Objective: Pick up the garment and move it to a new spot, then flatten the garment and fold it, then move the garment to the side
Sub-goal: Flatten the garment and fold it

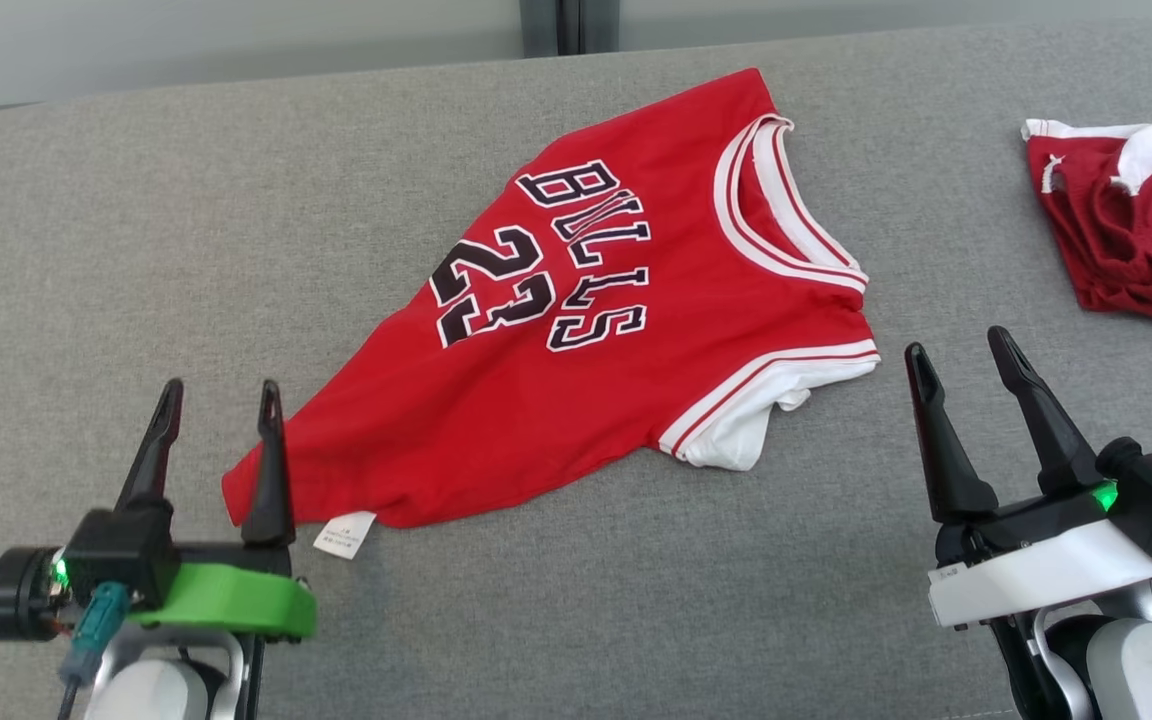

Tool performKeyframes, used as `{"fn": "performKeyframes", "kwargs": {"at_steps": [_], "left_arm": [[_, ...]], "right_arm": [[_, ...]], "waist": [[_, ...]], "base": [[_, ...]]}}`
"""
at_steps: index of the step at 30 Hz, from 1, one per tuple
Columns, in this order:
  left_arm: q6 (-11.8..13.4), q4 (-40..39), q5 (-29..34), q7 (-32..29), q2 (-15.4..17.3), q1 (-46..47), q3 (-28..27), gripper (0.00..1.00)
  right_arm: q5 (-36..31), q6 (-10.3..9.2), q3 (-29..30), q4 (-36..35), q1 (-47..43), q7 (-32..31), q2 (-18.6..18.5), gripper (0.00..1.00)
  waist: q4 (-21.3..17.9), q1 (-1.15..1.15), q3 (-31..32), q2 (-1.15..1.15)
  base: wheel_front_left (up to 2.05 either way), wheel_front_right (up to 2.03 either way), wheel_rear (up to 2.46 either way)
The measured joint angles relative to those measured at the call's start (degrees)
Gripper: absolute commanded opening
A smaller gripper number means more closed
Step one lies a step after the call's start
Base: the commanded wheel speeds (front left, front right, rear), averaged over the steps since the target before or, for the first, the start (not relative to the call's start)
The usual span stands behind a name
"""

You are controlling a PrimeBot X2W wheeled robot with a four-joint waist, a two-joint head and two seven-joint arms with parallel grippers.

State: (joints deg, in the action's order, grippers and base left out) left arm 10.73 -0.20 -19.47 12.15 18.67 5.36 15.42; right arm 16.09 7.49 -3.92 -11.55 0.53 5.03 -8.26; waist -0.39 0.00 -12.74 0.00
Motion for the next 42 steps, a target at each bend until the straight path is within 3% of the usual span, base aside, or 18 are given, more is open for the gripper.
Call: {"fn": "performKeyframes", "kwargs": {"at_steps": [5,10,17,18,19,26,34,41,42], "left_arm": [[-5.58,2.40,-2.27,-7.46,0.92,7.70,2.90,1.00],[-11.12,11.57,-5.34,-17.53,1.67,15.17,5.64,1.00],[-15.64,24.71,-7.70,-24.23,1.81,20.90,8.48,1.00],[-15.86,25.55,-7.98,-24.28,1.81,21.29,8.67,0.39],[-16.29,26.53,-8.28,-24.71,1.88,22.04,8.83,0.00],[-17.03,26.86,-8.51,-20.09,2.10,23.46,9.20,0.00],[-13.71,20.43,-3.98,-11.00,3.01,27.14,8.48,0.00],[-13.50,25.03,-3.14,-8.49,1.89,31.73,8.53,0.00],[-13.60,26.50,-3.47,-8.48,1.53,32.16,8.36,0.16]], "right_arm": [[0.03,-0.01,-0.32,-0.49,0.58,-0.16,-0.05,1.00],[0.49,-0.01,-1.49,-0.14,2.11,-0.04,-0.11,1.00],[1.32,-0.01,-1.71,1.35,3.29,0.73,0.23,1.00],[1.38,-0.01,-1.69,1.58,3.29,0.87,0.24,1.00],[1.41,-0.01,-1.67,1.79,3.30,1.03,0.26,1.00],[1.49,-0.01,-1.23,2.05,3.36,1.71,0.55,1.00],[1.46,-0.01,-0.87,1.63,3.65,1.68,0.76,1.00],[1.46,-0.01,-1.66,1.51,4.91,1.82,0.88,1.00],[1.45,0.00,-1.78,1.56,5.06,1.99,0.97,1.00]], "waist": [[0.12,0.00,-1.55,0.00],[-0.41,0.00,-3.72,0.00],[-2.65,0.00,-6.01,0.00],[-2.93,0.00,-6.22,0.00],[-3.24,0.00,-6.43,0.00],[-4.08,0.00,-7.15,0.00],[-3.30,0.00,-7.67,0.00],[-3.98,0.00,-9.12,0.00],[-4.16,0.00,-9.27,0.00]], "base": [[0.00,0.00,0.00],[0.00,0.00,0.00],[0.00,0.00,0.00],[0.00,0.00,0.00],[0.00,0.00,0.00],[0.00,0.00,0.00],[0.00,0.00,0.00],[0.00,0.00,0.00],[0.00,0.00,0.00]]}}
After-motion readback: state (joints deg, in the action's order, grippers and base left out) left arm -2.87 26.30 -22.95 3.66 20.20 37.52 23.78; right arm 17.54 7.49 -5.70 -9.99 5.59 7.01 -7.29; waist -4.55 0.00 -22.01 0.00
